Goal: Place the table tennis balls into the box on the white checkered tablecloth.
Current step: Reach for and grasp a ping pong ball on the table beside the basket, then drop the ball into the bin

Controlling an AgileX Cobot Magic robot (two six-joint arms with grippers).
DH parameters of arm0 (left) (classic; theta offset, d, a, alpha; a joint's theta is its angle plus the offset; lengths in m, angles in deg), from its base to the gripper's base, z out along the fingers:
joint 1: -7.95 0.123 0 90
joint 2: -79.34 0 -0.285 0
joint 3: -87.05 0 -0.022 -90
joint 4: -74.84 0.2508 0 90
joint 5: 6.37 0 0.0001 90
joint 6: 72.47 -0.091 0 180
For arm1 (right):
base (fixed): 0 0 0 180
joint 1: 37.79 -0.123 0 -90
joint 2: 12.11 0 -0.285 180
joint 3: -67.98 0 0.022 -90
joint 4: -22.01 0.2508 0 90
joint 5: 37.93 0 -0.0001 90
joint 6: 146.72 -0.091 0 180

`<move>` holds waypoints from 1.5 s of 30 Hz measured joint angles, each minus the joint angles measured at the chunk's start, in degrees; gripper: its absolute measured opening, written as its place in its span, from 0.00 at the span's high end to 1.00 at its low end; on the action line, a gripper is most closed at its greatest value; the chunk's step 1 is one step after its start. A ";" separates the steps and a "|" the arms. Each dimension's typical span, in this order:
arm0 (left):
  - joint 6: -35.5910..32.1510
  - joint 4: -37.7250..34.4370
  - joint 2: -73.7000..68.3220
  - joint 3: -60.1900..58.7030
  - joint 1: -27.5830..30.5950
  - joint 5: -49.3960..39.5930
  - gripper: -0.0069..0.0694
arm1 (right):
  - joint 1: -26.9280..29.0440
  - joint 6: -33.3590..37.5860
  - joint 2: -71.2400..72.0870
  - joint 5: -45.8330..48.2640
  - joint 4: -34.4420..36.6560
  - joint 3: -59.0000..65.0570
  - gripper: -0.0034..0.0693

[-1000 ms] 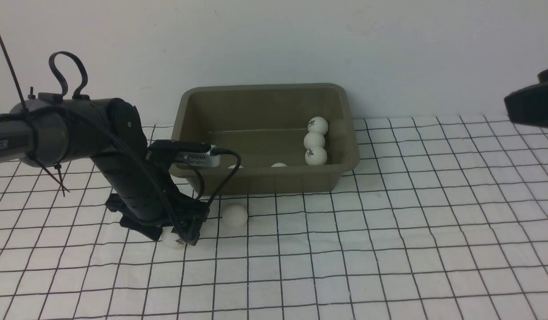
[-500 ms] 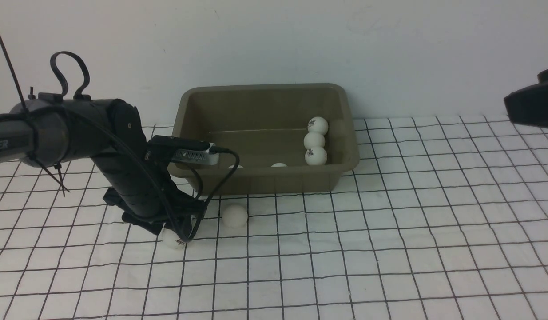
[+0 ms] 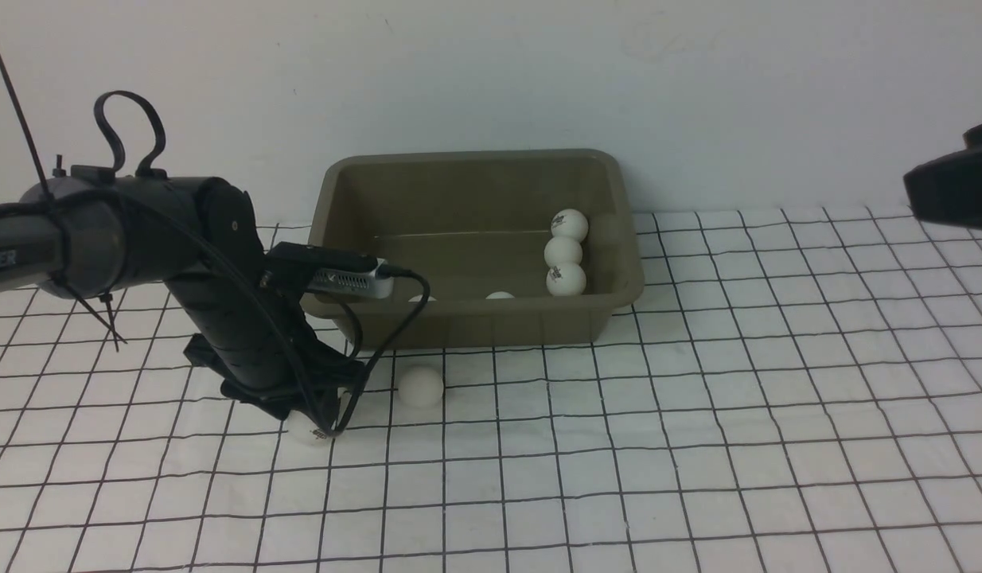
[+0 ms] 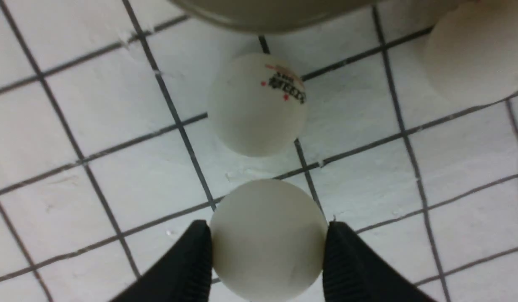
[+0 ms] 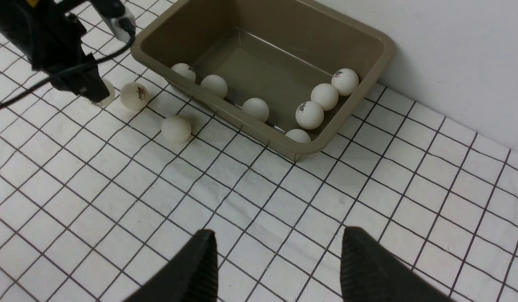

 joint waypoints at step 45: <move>-17.06 -4.33 8.29 15.96 0.51 -4.05 0.35 | 0.00 0.00 0.00 0.43 0.00 0.00 0.44</move>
